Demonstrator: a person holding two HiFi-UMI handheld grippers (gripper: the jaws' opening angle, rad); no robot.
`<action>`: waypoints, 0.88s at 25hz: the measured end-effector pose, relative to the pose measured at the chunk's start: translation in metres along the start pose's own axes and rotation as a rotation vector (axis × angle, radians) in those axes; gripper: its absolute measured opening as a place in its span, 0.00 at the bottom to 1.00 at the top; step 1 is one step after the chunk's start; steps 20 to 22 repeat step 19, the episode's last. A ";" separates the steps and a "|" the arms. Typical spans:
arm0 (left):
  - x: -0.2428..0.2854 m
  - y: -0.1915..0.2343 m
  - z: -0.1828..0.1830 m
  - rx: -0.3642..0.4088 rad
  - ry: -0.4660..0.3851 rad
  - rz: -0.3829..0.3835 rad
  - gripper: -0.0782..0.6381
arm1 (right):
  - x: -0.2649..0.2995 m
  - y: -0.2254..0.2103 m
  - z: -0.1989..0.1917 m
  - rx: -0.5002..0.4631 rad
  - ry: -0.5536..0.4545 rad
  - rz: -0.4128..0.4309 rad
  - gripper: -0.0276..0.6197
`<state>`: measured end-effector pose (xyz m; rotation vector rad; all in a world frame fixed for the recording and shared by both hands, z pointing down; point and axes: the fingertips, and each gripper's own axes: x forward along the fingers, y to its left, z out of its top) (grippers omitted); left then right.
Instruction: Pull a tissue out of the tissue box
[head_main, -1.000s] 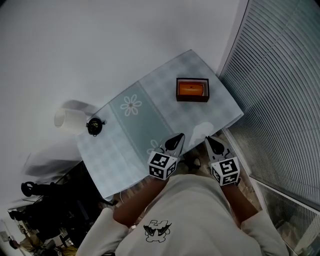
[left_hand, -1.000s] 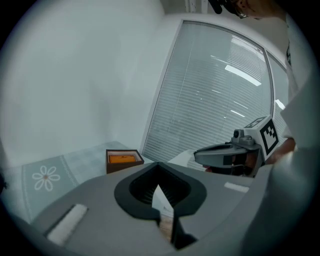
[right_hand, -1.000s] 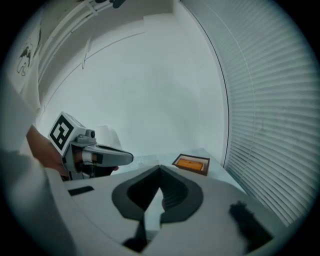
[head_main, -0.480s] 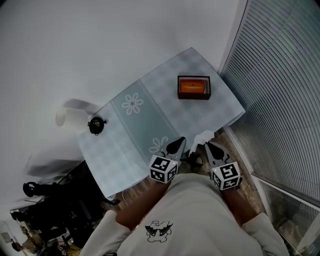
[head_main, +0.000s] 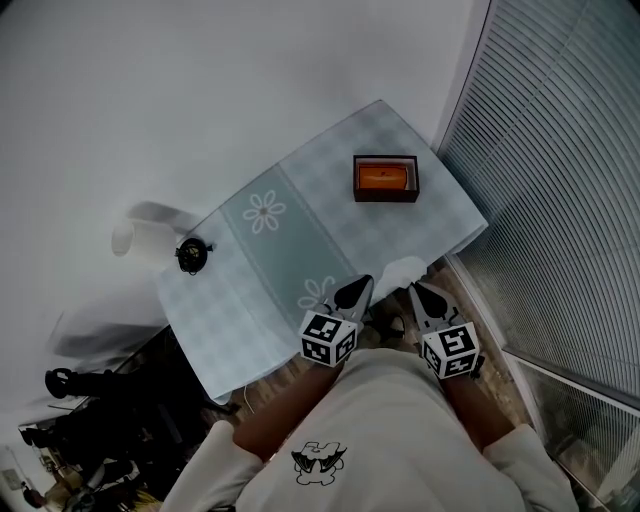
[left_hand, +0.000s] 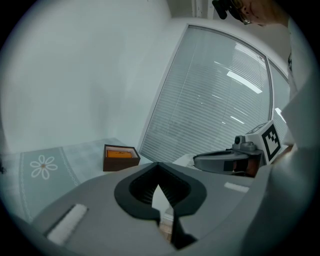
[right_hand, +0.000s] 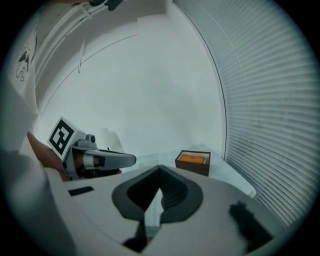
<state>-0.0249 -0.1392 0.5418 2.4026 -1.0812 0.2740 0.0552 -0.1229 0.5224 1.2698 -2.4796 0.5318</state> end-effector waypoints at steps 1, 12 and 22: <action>0.000 -0.001 0.000 0.000 -0.001 -0.002 0.12 | 0.000 0.000 0.000 0.000 0.000 -0.001 0.06; -0.002 -0.005 -0.003 0.003 0.010 -0.004 0.12 | -0.005 -0.001 0.000 0.022 -0.009 -0.017 0.06; 0.004 -0.013 -0.004 0.005 0.010 -0.006 0.12 | 0.002 0.001 -0.003 0.015 -0.012 0.003 0.06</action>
